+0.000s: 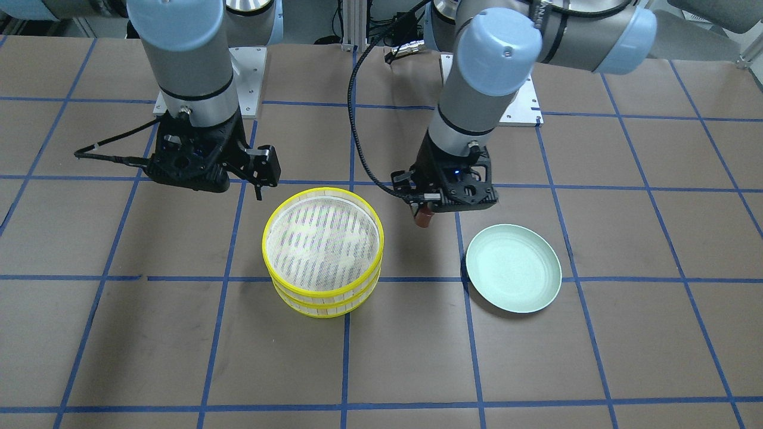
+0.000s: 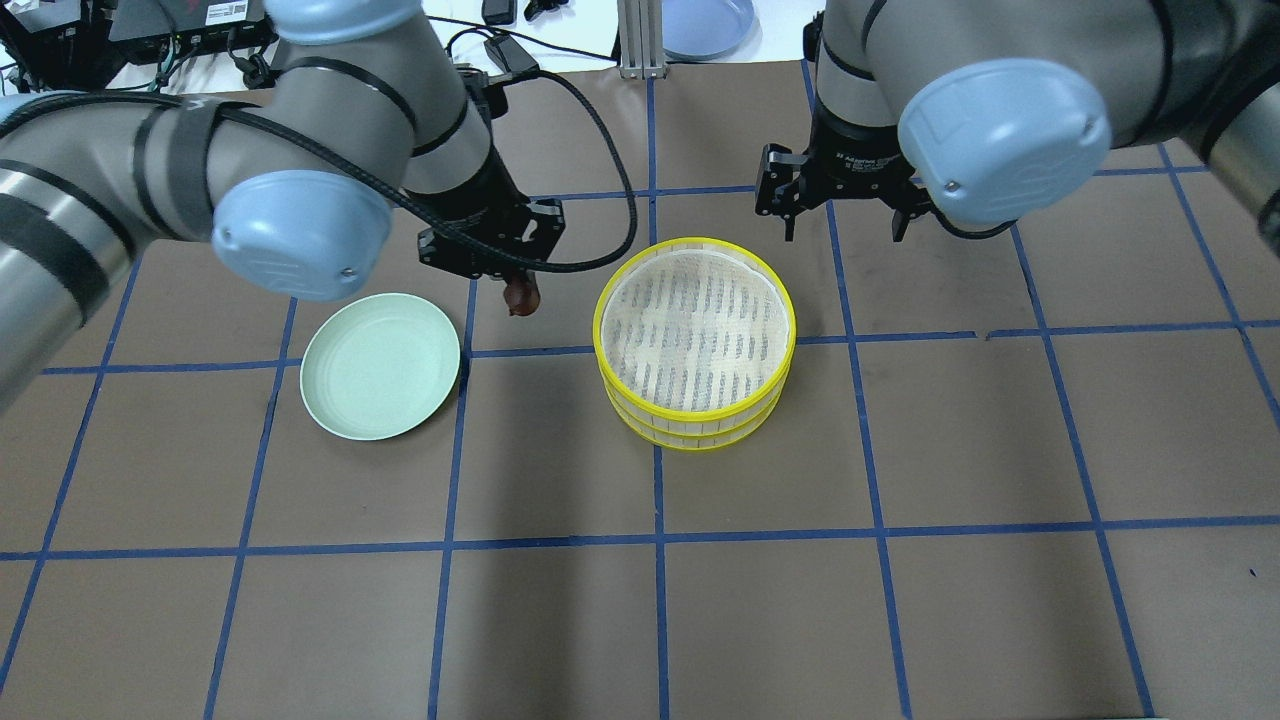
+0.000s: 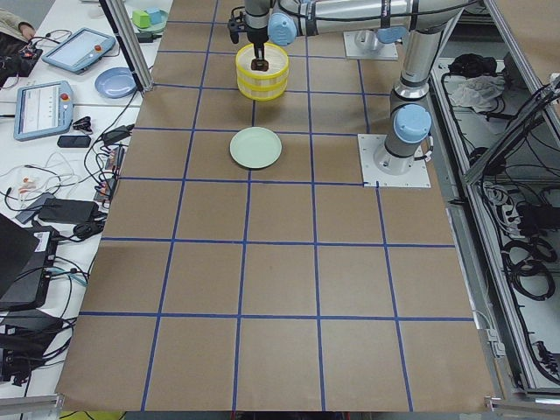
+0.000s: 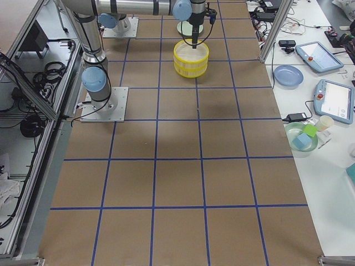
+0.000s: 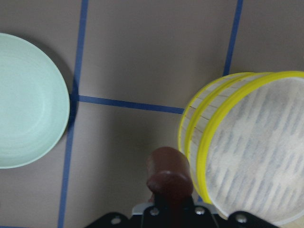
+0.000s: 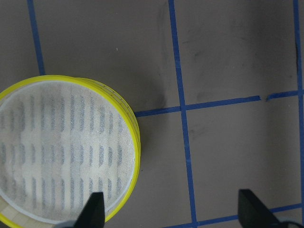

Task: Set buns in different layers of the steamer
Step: 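Carry the brown bun over the top steamer tier with the left gripper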

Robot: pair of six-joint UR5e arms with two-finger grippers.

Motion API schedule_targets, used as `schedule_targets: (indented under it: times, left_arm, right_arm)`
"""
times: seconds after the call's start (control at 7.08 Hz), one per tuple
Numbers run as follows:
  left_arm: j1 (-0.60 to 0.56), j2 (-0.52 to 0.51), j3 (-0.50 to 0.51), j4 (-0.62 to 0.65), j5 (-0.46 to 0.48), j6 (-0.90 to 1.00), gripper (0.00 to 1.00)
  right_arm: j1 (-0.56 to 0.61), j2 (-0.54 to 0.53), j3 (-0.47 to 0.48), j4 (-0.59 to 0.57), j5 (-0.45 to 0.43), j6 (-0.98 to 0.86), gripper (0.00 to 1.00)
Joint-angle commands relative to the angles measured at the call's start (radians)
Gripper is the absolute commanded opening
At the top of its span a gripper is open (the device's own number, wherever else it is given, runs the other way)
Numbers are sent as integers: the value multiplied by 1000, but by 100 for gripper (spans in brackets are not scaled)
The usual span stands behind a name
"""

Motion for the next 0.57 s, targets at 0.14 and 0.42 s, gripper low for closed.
schedule_targets:
  times: [0.14, 0.42]
  left_arm:
    - [-124, -82, 1, 94, -5, -231, 0]
    - [-157, -177, 4, 204, -7, -305, 0]
  right_arm:
    - [-26, -26, -44, 26, 7, -20, 100]
    - [-106, -26, -70, 35, 21, -170, 100]
